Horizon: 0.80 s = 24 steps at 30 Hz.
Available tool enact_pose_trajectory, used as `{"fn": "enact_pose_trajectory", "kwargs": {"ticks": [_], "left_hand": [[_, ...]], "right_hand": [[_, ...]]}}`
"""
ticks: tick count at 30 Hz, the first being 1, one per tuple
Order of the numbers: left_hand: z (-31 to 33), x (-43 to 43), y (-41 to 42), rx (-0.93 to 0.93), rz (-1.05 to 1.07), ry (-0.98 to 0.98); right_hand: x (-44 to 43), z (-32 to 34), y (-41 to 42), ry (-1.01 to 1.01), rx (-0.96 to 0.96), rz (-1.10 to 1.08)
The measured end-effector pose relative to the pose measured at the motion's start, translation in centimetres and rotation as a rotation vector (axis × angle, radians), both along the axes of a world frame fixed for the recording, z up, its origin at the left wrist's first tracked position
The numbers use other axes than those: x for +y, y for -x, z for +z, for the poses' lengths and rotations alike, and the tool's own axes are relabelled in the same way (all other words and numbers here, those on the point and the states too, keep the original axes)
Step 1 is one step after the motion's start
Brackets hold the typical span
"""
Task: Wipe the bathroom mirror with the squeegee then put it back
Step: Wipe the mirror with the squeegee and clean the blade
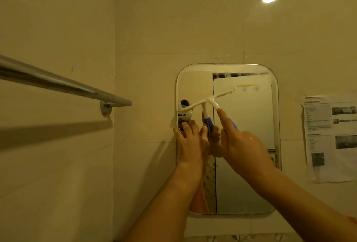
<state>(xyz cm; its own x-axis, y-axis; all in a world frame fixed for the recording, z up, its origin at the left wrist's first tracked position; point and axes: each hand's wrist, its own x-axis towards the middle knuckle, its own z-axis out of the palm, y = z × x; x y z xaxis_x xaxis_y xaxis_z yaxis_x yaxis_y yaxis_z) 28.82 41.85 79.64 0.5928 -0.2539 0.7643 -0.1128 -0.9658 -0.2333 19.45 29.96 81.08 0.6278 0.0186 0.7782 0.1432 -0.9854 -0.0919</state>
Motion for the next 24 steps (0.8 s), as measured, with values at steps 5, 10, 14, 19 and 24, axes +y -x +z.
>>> {"fn": "enact_pose_trajectory", "kwargs": {"ticks": [5, 10, 14, 19, 24], "left_hand": [[-0.3, 0.1, -0.1, -0.019, -0.001, -0.010], [-0.6, 0.1, -0.1, -0.073, -0.051, 0.012], [-0.6, 0.0, 0.1, -0.053, -0.017, 0.001], [-0.2, -0.1, 0.2, -0.039, -0.014, 0.004], [0.2, -0.3, 1.0, 0.015, 0.055, -0.028]], "right_hand": [[-0.1, 1.8, 1.0, -0.037, -0.001, 0.064], [1.2, 9.2, -0.2, -0.065, -0.204, 0.143], [1.8, 11.5, -1.4, -0.076, -0.138, 0.110], [1.0, 6.9, -2.0, -0.081, -0.126, 0.117], [0.0, -0.4, -1.8, -0.079, -0.045, 0.114]]}}
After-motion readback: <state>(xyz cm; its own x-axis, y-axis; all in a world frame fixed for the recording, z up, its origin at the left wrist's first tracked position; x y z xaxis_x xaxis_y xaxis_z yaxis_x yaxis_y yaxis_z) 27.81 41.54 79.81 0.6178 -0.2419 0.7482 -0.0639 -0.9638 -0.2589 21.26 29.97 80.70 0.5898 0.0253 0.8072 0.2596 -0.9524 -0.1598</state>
